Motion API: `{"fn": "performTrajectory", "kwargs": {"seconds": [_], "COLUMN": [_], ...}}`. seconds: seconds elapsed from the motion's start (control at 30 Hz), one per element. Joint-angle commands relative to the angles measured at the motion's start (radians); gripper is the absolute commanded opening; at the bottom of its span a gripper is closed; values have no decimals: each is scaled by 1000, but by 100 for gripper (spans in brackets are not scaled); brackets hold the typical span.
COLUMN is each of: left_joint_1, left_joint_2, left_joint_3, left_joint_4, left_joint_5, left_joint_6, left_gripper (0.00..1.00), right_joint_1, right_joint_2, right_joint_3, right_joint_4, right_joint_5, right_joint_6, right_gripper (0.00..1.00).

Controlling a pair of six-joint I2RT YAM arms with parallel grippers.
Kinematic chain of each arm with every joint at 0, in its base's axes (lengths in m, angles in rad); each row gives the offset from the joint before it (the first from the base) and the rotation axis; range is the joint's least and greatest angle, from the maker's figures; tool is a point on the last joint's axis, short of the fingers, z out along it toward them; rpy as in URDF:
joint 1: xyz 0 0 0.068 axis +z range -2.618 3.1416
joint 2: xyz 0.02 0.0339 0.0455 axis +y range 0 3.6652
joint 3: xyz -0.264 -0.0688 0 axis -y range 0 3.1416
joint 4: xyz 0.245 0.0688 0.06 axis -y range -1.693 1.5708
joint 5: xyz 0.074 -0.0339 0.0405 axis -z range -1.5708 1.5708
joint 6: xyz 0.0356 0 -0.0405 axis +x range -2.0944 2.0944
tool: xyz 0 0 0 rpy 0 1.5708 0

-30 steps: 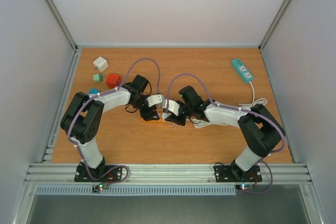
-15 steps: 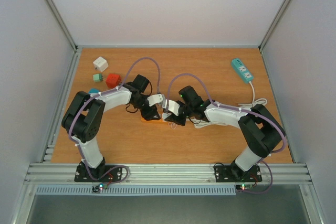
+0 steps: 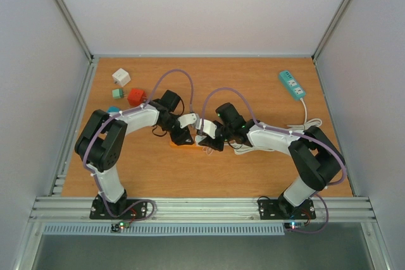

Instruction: Pull the plug off the socket

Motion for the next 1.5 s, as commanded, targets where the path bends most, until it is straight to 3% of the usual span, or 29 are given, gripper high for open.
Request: {"fn": "performTrajectory", "kwargs": {"seconds": [0.0, 0.47, 0.83, 1.07, 1.47], "left_joint_1": [0, 19, 71, 120, 119], "left_joint_2": [73, 29, -101, -242, -509], "left_joint_3": [-34, 28, 222, 237, 165], "left_joint_4": [61, 5, -95, -53, 76], "left_joint_5": [-209, -134, 55, 123, 39], "left_joint_6": [19, 12, 6, -71, -138], "left_gripper": [60, 60, 75, 80, 82], "right_joint_1": [18, -5, -56, -125, -195], "right_joint_2": [-40, -80, -184, -222, -221], "right_joint_3": [55, 80, 104, 184, 295], "right_joint_4": [27, -41, -114, -127, 19], "right_joint_5": [-96, -105, -172, -262, -281], "right_joint_6": [31, 32, 85, 227, 614], "right_gripper": [1, 1, 1, 2, 4]}}
